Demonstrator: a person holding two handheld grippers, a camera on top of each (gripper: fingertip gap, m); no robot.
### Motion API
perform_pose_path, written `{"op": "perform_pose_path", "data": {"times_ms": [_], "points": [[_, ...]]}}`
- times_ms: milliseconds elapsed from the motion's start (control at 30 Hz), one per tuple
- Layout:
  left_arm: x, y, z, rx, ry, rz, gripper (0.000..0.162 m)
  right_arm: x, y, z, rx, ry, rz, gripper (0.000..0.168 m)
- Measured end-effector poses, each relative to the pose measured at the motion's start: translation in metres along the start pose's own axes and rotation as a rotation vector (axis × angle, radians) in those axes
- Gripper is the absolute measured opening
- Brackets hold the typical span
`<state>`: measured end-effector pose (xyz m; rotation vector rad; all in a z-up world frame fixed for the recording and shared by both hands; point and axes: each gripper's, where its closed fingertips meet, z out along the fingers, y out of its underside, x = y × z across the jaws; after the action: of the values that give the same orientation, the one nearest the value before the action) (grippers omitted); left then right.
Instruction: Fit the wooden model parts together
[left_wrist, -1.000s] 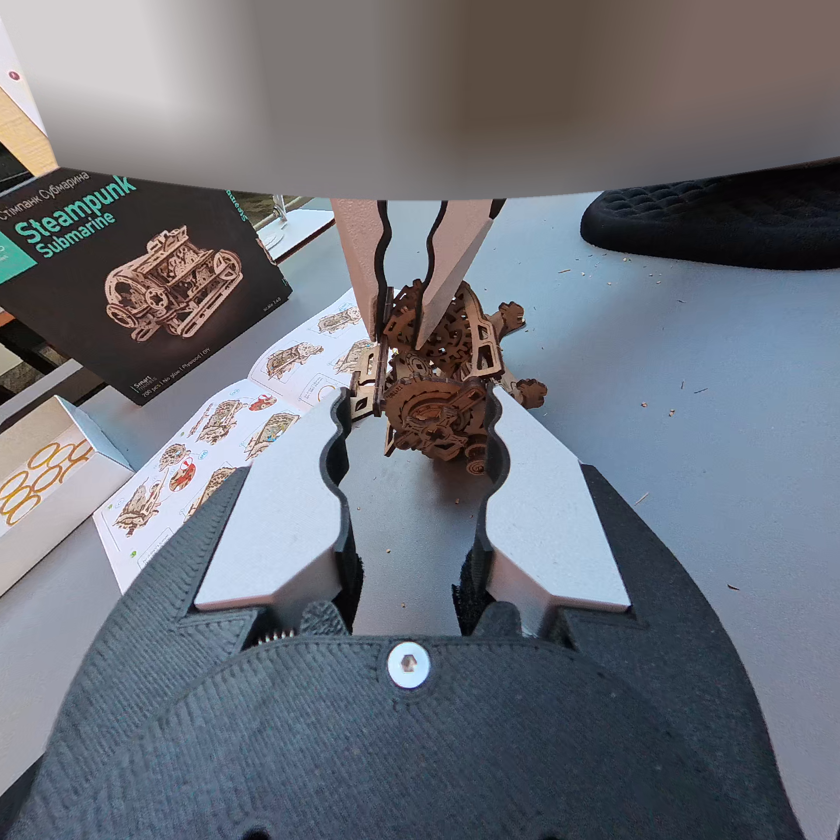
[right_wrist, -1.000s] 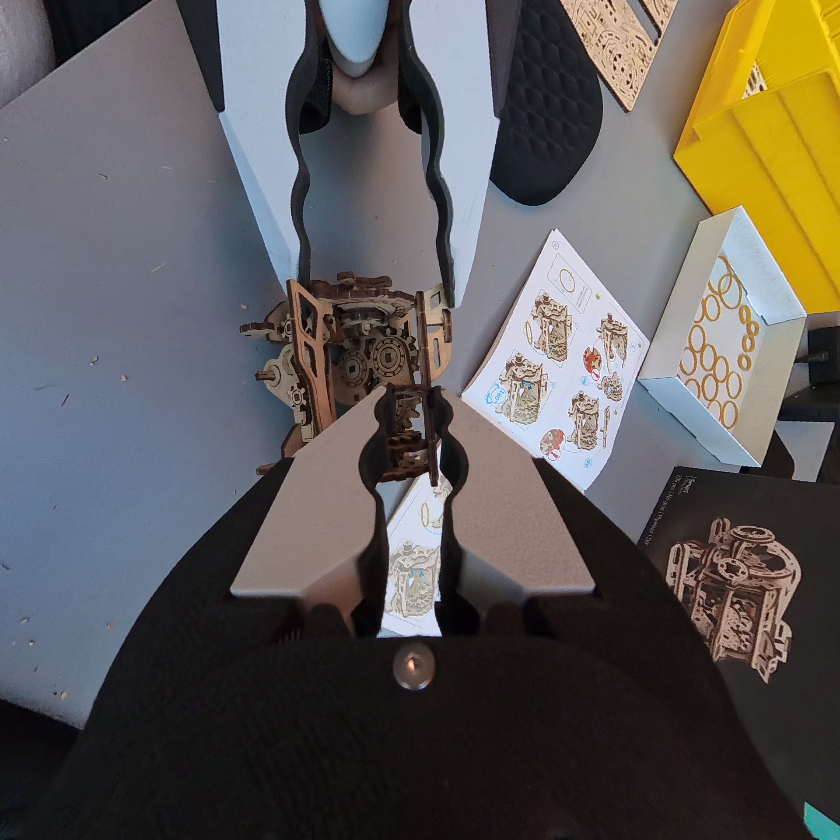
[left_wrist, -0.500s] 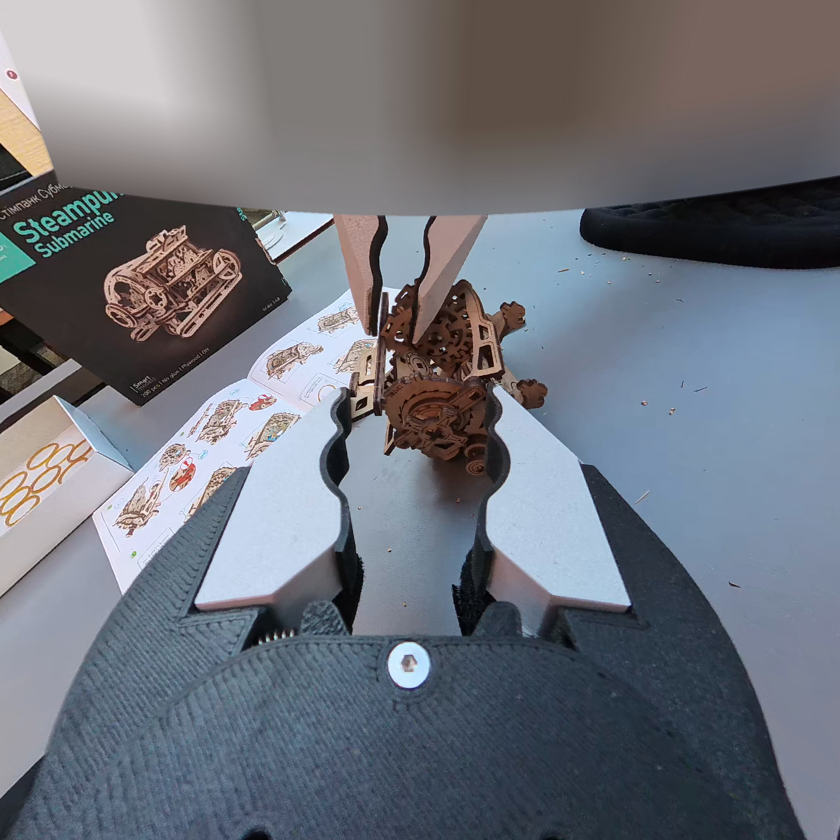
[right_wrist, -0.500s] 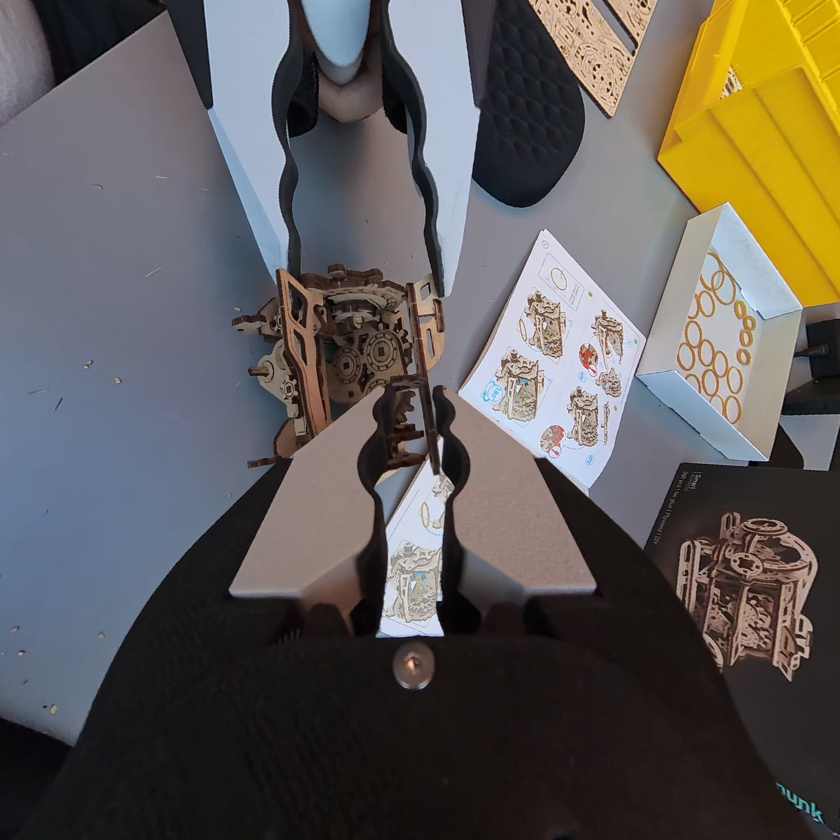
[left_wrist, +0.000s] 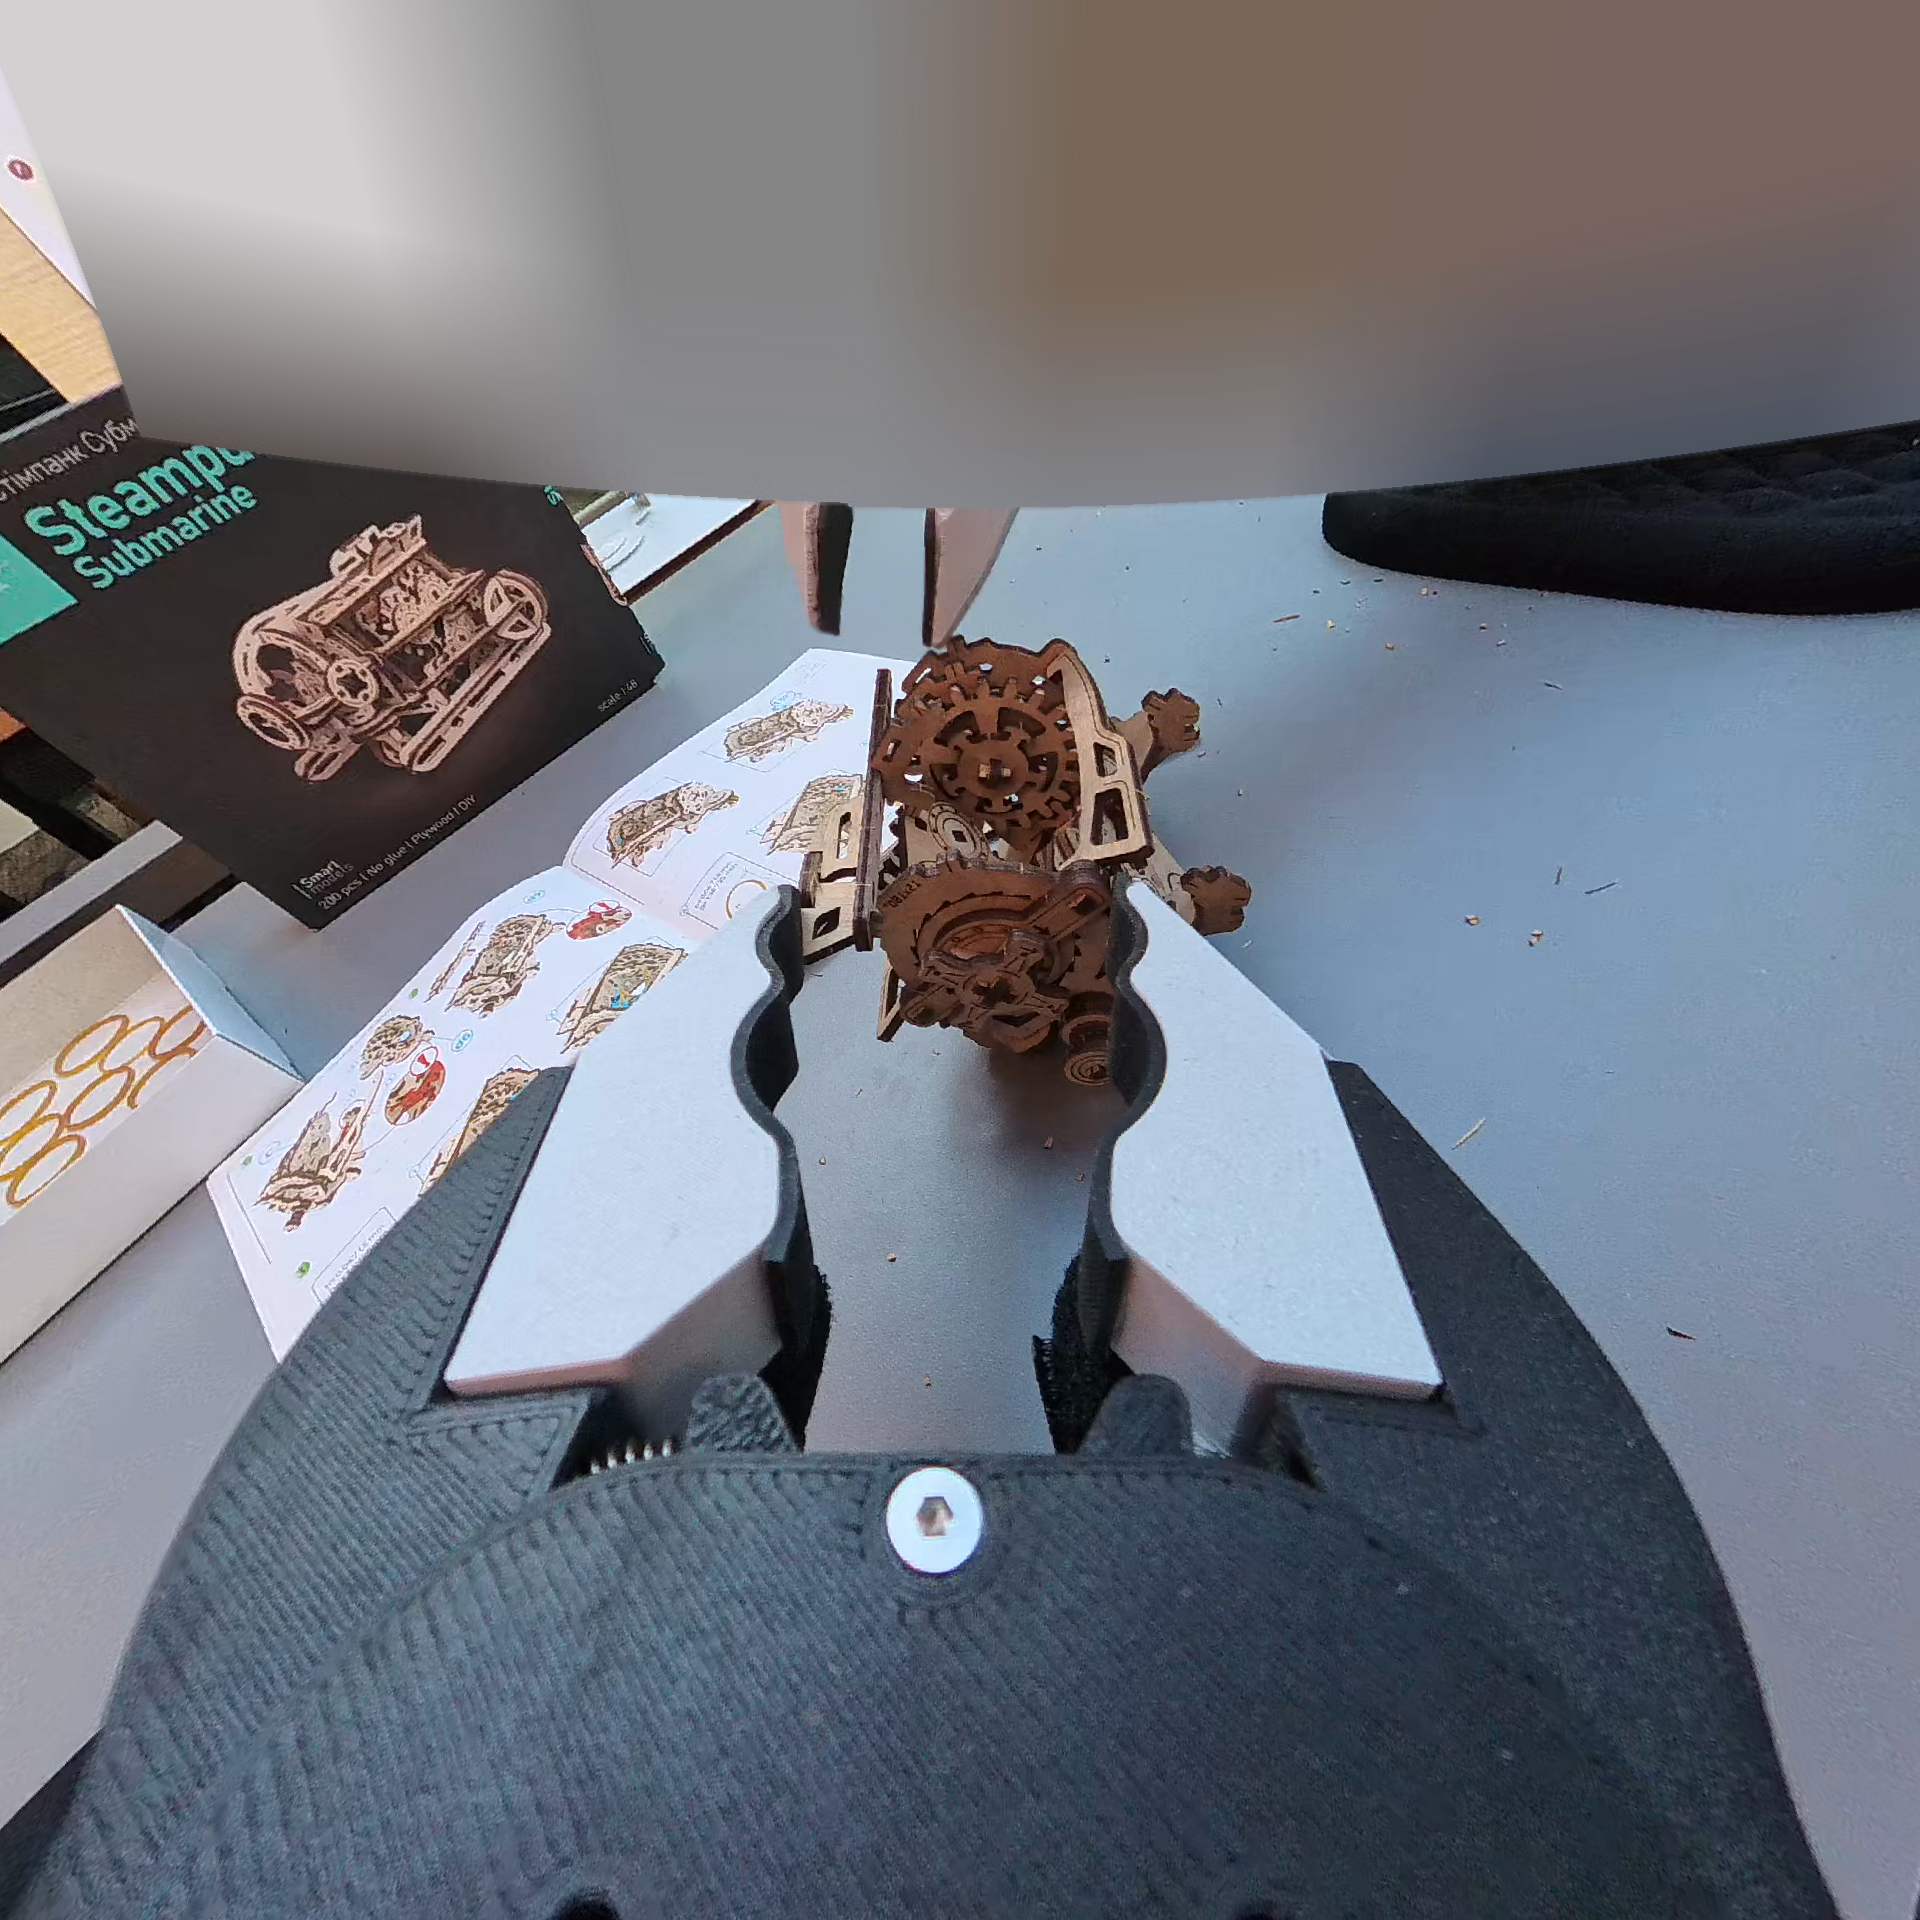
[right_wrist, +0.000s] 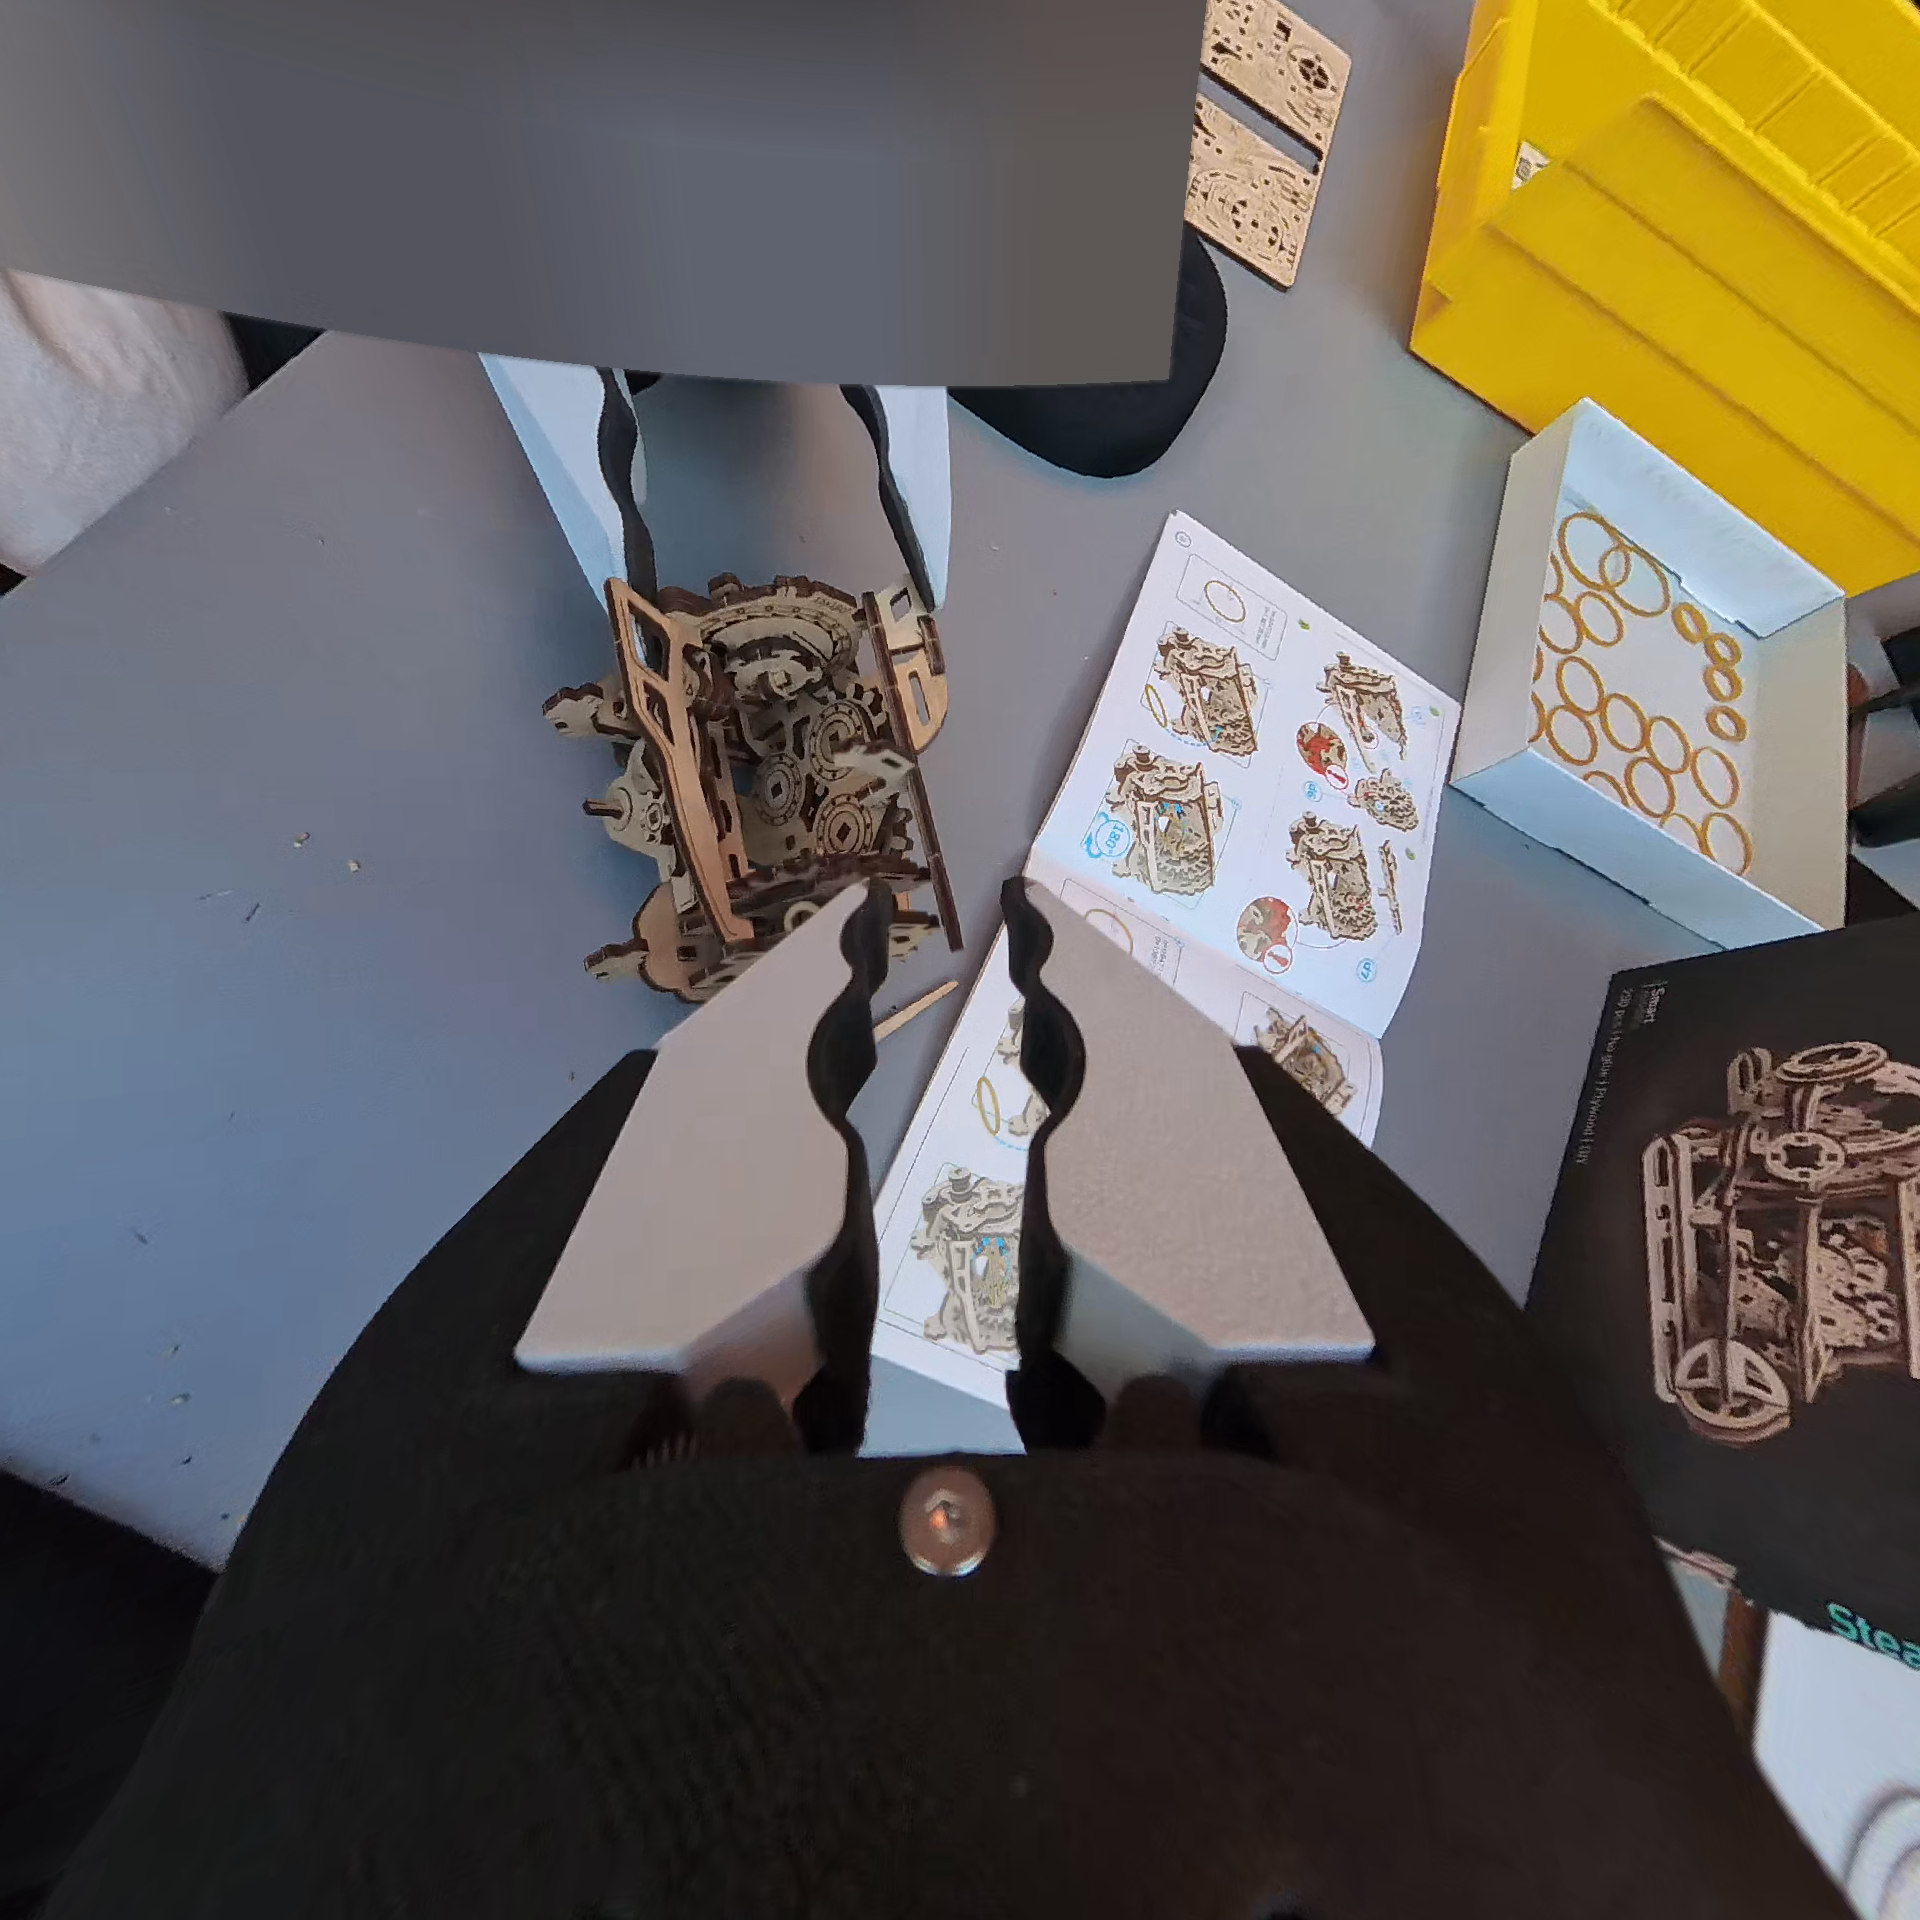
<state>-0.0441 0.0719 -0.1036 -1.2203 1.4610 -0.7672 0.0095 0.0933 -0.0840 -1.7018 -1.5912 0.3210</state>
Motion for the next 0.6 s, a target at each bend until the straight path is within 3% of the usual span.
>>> {"op": "perform_pose_path", "data": {"times_ms": [133,400,600], "points": [[0.000,0.000,0.000,0.001,0.003,0.001,0.057,0.000,-0.003,-0.011,0.083,-0.006,0.022,0.028],[-0.004,0.001,-0.001,0.009,0.049,-0.016,0.057,-0.010,0.009,-0.015,0.036,-0.020,0.007,0.052],[-0.005,0.002,-0.002,0.015,0.074,-0.014,0.057,-0.021,-0.006,-0.006,0.194,-0.087,0.076,0.052]]}}
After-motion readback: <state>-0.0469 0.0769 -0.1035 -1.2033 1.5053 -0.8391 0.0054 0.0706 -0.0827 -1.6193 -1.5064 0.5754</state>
